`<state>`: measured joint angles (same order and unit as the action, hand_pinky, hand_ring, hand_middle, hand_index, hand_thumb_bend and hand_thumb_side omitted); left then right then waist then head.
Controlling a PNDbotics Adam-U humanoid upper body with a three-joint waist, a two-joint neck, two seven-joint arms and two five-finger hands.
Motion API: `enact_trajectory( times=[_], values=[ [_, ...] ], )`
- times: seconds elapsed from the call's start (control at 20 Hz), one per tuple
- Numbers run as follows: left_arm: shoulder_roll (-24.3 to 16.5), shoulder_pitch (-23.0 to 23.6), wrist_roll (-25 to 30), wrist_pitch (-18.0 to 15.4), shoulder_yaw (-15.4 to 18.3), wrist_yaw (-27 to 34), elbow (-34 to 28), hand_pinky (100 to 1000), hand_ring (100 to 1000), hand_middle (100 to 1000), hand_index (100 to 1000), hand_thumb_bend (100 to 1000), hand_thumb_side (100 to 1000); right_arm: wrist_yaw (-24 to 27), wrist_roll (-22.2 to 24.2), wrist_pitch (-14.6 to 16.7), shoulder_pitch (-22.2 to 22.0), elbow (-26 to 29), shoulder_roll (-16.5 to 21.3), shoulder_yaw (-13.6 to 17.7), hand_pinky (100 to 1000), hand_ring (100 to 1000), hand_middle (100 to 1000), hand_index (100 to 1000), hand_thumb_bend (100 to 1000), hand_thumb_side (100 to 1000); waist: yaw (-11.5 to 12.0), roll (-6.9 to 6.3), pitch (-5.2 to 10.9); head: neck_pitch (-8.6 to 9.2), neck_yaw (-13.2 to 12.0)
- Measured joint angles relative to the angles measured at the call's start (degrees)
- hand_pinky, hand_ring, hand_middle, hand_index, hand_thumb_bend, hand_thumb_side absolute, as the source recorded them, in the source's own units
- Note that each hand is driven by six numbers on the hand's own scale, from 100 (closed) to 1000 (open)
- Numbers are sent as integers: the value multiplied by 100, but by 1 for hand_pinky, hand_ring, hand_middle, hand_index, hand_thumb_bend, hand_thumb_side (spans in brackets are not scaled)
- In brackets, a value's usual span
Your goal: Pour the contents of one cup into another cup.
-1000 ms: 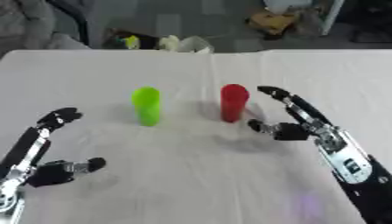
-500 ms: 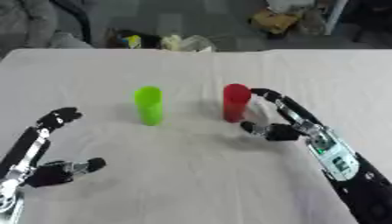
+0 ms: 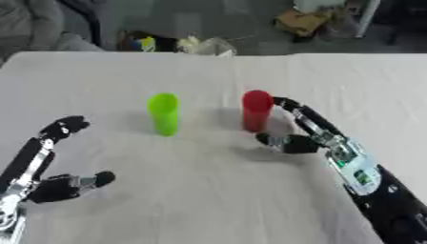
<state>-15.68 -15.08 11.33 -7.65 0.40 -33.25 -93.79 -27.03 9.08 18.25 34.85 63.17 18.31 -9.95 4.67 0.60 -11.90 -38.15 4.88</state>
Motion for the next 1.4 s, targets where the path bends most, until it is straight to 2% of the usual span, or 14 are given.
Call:
enact_trajectory(
  times=[0.65,1.4],
  values=[
    [8,-18,11,-4,-19,2,0,904,873,890,872,893,636,-172,-220,-10,160,-354,-98,5,1000,1000,927,1000,492,625,67,-11,-43,6,30],
    [9,-84,39,-32,-86,19,0,905,873,889,873,897,636,-415,-751,-75,403,-793,-192,148,1000,1000,907,980,490,616,208,-53,-82,86,130]
  ],
)
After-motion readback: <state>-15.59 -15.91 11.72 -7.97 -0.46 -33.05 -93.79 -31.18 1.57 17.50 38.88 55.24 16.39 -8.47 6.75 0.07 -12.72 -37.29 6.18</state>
